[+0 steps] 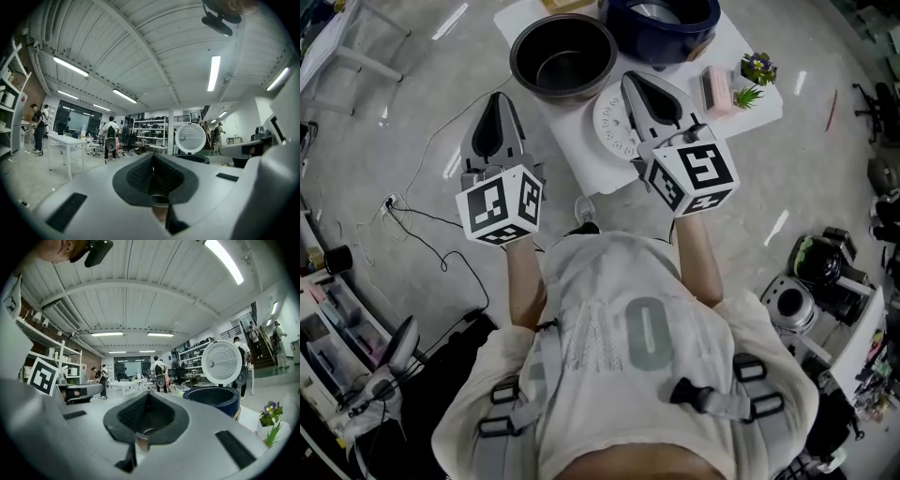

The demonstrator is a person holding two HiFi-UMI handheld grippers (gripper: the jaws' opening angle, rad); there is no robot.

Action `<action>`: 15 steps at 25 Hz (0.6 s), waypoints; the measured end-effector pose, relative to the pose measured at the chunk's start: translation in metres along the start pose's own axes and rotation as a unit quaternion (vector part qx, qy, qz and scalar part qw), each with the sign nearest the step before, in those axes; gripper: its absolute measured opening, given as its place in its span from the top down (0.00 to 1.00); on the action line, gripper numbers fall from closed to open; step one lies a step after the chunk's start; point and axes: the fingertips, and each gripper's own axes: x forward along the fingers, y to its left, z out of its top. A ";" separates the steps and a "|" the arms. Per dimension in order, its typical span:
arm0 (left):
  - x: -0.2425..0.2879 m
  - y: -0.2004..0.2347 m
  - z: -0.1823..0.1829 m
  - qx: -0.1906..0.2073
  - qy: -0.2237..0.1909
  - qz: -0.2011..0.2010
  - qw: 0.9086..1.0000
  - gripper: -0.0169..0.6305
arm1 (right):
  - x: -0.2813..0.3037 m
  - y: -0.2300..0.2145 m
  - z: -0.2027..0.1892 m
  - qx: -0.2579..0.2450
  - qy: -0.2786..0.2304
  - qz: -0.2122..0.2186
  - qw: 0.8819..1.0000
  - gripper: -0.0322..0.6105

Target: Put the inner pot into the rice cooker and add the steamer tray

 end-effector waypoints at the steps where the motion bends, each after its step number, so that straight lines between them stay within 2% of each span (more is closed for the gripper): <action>1: 0.006 0.005 0.000 0.001 -0.001 -0.002 1.000 0.94 | 0.005 -0.002 0.003 -0.003 -0.006 -0.006 1.000 0.94; 9: 0.030 0.038 0.018 0.029 -0.025 -0.016 0.999 0.94 | 0.035 0.014 0.024 -0.077 -0.031 -0.042 0.996 0.94; 15: 0.034 0.040 0.025 0.029 -0.036 -0.012 0.999 0.94 | 0.043 0.012 0.028 -0.081 -0.033 -0.043 0.995 0.94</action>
